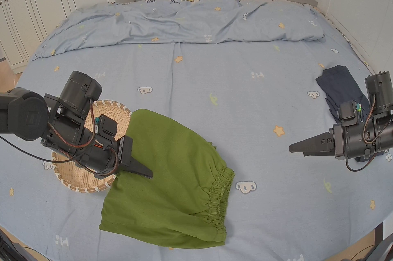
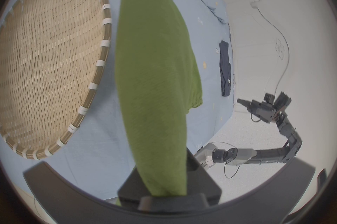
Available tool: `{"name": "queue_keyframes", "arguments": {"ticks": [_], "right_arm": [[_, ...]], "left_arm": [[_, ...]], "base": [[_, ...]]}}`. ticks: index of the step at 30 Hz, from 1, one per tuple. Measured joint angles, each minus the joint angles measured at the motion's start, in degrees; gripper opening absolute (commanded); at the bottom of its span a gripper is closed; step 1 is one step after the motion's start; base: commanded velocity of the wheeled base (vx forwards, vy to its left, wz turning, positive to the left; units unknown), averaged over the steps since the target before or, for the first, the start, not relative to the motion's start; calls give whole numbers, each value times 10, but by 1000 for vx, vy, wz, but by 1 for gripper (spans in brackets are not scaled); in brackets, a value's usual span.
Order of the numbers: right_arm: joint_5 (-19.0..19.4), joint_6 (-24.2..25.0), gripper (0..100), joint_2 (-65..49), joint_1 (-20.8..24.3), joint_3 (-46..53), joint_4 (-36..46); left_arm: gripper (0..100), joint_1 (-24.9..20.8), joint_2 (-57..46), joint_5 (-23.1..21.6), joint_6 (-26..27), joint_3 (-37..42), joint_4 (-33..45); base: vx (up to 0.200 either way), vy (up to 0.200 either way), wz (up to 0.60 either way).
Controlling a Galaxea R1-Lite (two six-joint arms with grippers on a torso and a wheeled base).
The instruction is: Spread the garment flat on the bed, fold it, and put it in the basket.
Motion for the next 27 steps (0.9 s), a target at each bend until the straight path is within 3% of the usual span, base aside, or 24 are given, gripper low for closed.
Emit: {"name": "queue_keyframes", "arguments": {"ticks": [6, 14, 20, 27], "right_arm": [[0, 1, 100, -5, 3, 0, 0], [-1, 1, 100, -8, 2, 0, 0], [-1, 1, 100, -9, -2, -4, -1], [-1, 1, 100, -10, -5, -5, -1]], "left_arm": [[0, -35, -12, 16, 52, -46, 24], [0, -38, -20, 36, 163, -139, 135], [0, -23, -48, 77, 173, -150, 136], [0, 20, -99, 82, 171, -143, 79]], "base": [[0, 0, 0], [0, 0, 0], [0, 0, 0], [0, 0, 0]]}}
